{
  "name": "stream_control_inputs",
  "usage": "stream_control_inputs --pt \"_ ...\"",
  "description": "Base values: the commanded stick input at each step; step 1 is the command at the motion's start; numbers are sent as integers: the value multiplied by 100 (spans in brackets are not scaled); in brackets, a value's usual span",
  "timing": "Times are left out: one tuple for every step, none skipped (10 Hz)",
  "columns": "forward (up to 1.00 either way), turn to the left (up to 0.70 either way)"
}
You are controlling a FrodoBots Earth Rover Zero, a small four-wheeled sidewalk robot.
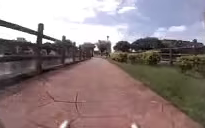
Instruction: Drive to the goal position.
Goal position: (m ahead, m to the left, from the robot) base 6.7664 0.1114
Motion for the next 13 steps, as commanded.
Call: stream_control_inputs --pt "100 0" --pt "100 0" --pt "100 0" --pt "100 0" --pt "100 0" --pt "100 0" --pt "100 0" --pt "100 0" --pt "100 0" --pt "100 0" --pt "100 0" --pt "100 0" --pt "100 0"
